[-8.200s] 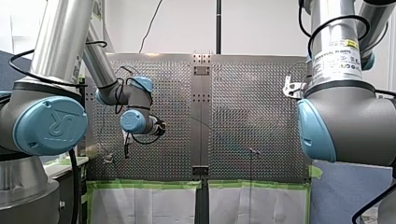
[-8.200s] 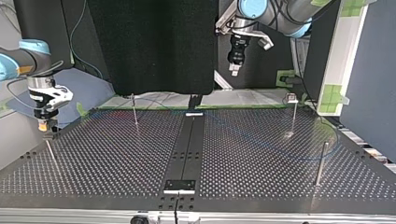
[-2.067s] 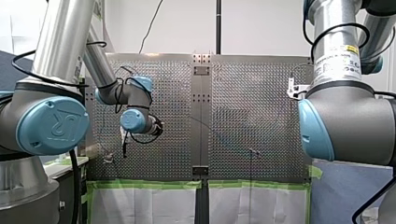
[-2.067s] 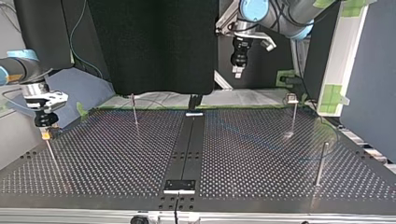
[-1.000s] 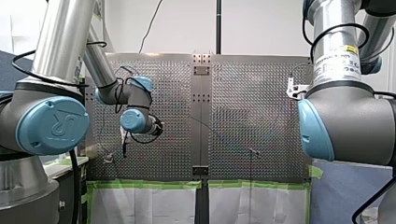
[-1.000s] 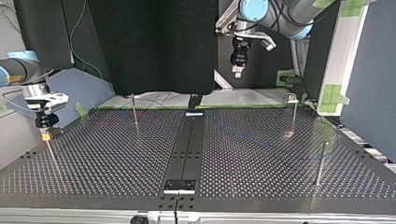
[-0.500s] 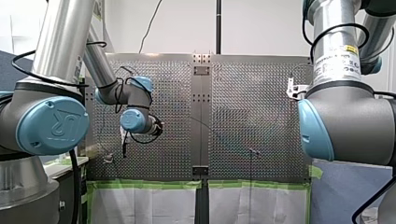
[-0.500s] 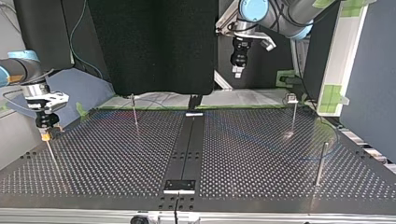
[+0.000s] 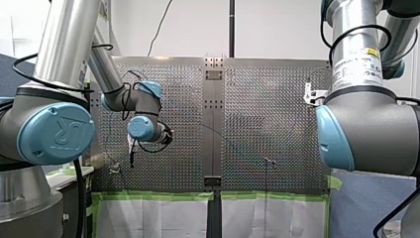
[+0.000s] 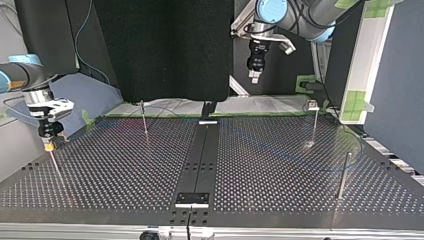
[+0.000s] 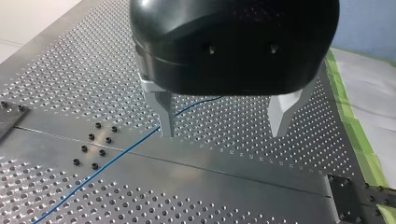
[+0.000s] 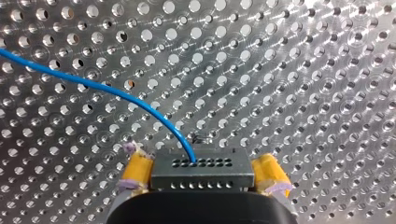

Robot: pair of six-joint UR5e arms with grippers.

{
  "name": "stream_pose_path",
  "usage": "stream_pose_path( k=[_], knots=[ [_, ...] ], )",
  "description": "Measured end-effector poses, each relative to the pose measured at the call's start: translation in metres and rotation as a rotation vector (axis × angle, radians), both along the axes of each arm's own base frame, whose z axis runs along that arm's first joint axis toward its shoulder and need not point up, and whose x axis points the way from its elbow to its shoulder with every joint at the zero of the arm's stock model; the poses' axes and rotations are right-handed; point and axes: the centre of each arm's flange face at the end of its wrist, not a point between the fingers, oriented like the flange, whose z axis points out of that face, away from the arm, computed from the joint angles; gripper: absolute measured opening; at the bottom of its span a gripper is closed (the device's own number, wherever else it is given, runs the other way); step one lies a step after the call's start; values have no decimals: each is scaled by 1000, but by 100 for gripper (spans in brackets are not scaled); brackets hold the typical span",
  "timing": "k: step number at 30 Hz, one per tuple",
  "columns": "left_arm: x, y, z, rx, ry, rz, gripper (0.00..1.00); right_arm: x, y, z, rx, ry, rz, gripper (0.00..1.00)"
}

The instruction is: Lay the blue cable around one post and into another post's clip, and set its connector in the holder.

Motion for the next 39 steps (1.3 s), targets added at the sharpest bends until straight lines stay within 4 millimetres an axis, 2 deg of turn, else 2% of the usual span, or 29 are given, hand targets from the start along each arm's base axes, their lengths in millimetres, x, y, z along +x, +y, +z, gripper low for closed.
stream_pose_path(
  k=[39],
  knots=[
    [0,0,0,1,0,0,100,-10,-3,0,6,-6,-81,99]
  ],
)
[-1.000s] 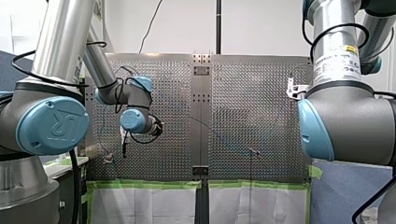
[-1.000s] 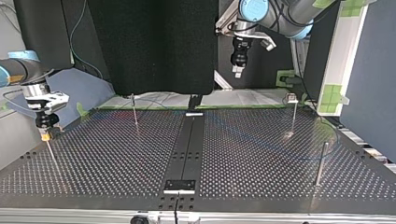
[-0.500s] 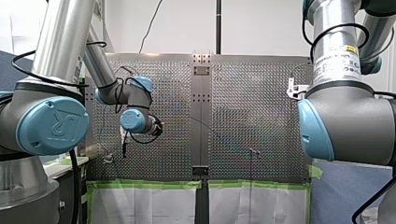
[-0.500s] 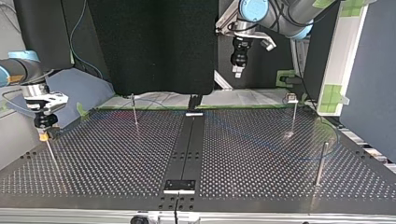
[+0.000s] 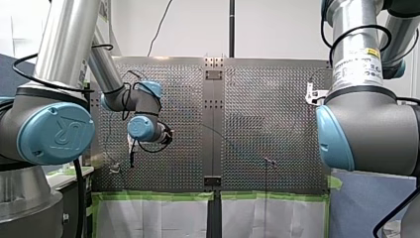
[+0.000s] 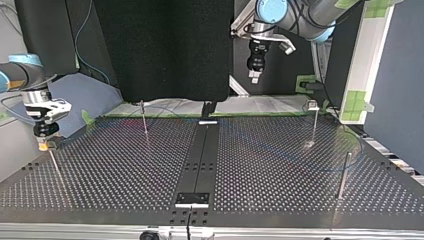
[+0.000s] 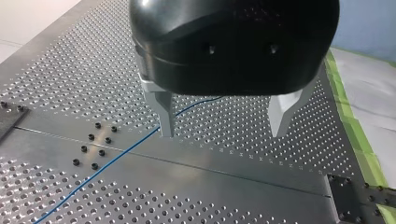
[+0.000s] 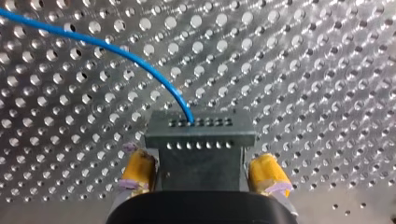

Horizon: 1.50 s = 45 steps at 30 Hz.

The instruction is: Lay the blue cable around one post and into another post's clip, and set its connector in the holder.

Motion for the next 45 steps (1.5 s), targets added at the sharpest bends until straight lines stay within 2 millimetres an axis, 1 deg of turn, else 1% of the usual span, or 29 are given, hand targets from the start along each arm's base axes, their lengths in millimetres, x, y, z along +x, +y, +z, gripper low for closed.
stream_pose_path(
  k=[10,19,22,25,27,34,36,40,45],
  knots=[
    [0,0,0,0,0,0,100,-8,-2,0,2,-2,-57,99],
    [0,0,0,0,0,0,100,-23,-1,-4,47,1,-153,99],
    [0,0,0,0,0,-1,100,-28,2,-7,71,12,-184,99],
    [0,0,0,-1,0,-2,100,-32,9,-9,95,26,-212,99],
    [0,0,0,-2,0,-2,100,-33,15,-6,98,23,-231,99],
    [-1,-1,0,-3,1,-6,100,-30,33,10,62,-25,-285,99],
    [-1,-1,0,-3,1,-8,100,-26,38,14,48,-33,-293,99],
    [-2,-2,0,-2,5,-10,100,-11,50,22,16,-32,-298,99],
    [-3,-3,-1,0,8,-11,100,13,69,34,-31,-35,-298,99]
  ],
)
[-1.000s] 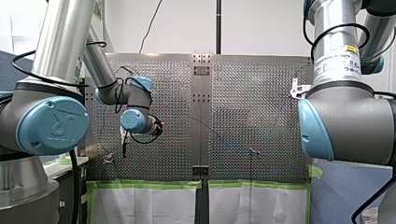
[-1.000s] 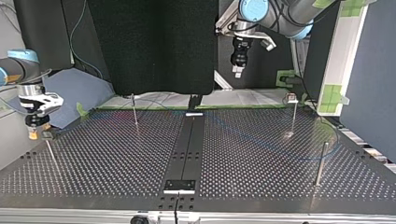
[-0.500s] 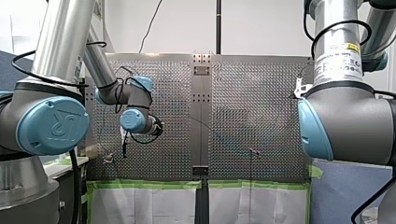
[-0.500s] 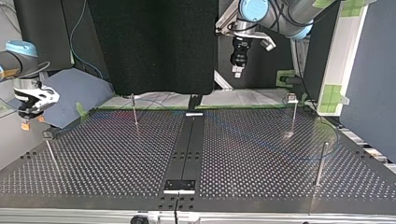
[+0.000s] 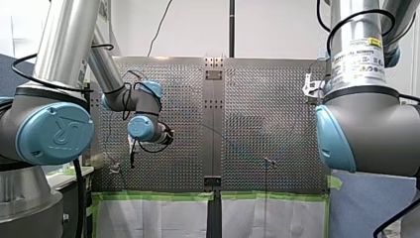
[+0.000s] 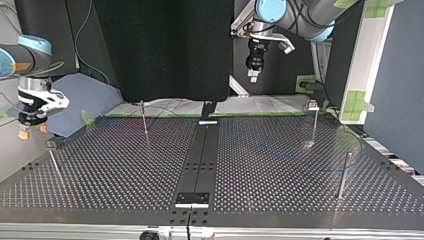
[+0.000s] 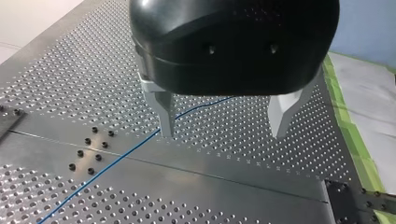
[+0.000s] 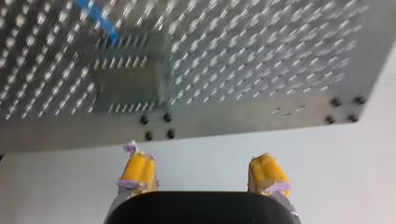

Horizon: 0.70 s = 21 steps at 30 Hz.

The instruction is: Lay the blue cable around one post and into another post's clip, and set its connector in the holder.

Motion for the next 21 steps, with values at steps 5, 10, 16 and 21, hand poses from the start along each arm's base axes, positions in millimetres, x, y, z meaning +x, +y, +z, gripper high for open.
stream_pose_path(
  k=[5,10,16,21],
  knots=[
    [0,0,0,-1,1,-2,100,23,21,8,-24,13,5,99],
    [2,1,1,-4,-4,2,100,46,45,9,-21,33,37,99],
    [9,-3,6,-19,-36,-5,100,74,63,3,4,46,73,99],
    [13,-7,10,-27,-53,-22,100,96,74,-2,24,70,99,99]
  ],
)
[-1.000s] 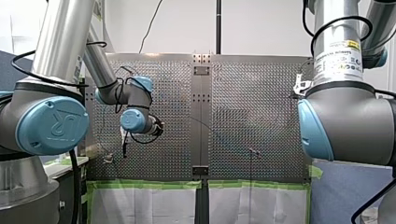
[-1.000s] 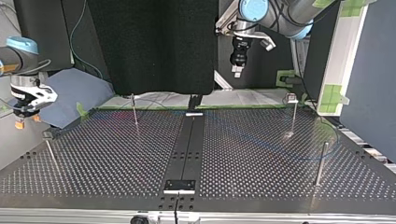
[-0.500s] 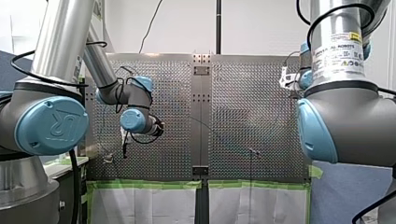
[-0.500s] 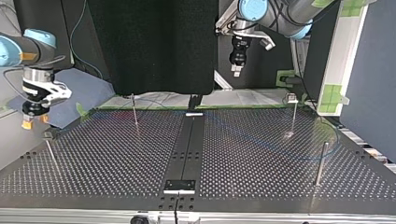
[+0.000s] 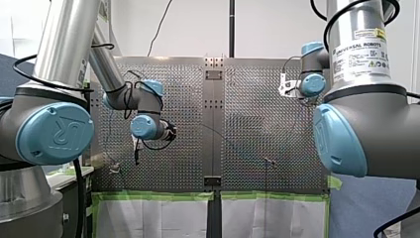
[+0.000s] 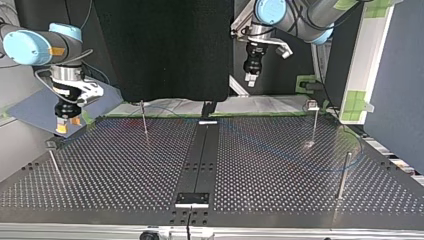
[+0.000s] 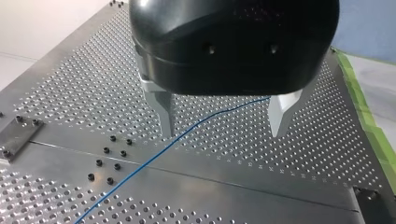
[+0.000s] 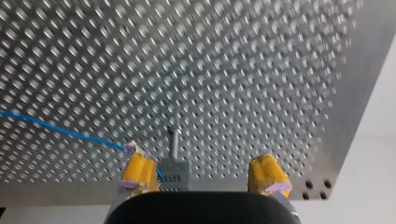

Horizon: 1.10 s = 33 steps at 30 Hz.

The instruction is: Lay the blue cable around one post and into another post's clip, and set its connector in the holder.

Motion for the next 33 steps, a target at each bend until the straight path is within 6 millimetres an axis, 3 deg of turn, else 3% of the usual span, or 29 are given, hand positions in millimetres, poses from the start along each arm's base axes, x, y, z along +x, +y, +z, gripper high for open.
stream_pose_path(
  k=[10,20,33],
  knots=[
    [3,0,2,-3,-9,1,100,46,22,-13,14,38,38,99],
    [4,2,2,-3,-8,20,100,89,40,-51,73,92,75,99],
    [6,5,2,-4,-9,31,100,143,77,-54,47,96,137,99]
  ],
)
